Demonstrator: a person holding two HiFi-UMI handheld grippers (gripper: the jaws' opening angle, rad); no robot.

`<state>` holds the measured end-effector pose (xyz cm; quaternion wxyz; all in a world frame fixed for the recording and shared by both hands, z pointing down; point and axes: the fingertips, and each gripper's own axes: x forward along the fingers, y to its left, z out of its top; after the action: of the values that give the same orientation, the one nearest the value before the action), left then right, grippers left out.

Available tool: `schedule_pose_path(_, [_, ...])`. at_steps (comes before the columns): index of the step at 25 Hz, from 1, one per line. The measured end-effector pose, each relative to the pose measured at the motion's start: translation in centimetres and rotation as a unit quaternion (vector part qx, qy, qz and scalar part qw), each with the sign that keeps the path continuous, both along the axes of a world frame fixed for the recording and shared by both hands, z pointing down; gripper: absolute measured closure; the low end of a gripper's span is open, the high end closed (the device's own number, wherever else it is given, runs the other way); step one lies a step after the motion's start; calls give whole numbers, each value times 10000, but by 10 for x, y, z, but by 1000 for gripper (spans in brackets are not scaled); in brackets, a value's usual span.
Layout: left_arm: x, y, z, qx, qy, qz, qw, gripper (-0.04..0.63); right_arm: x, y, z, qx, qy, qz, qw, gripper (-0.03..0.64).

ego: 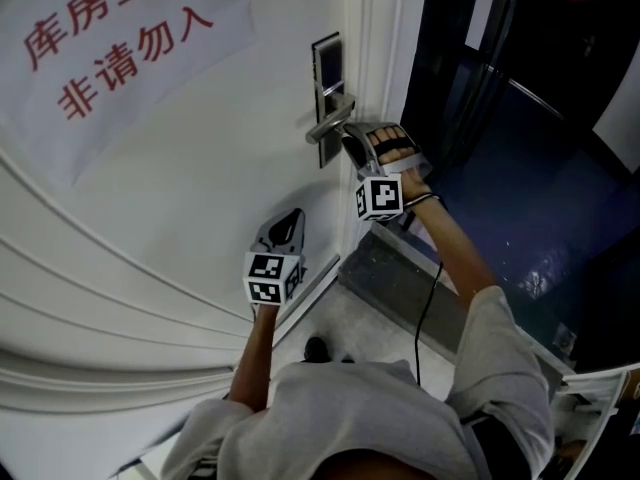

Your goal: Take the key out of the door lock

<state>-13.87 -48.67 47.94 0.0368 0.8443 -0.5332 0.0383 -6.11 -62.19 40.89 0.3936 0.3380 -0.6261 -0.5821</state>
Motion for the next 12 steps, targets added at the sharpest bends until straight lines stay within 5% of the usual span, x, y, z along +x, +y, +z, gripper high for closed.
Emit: schedule_pose_path(12, [-12, 2, 5, -73, 4, -121, 9999, 577, -14, -18, -1, 277, 117, -59, 9995, 562])
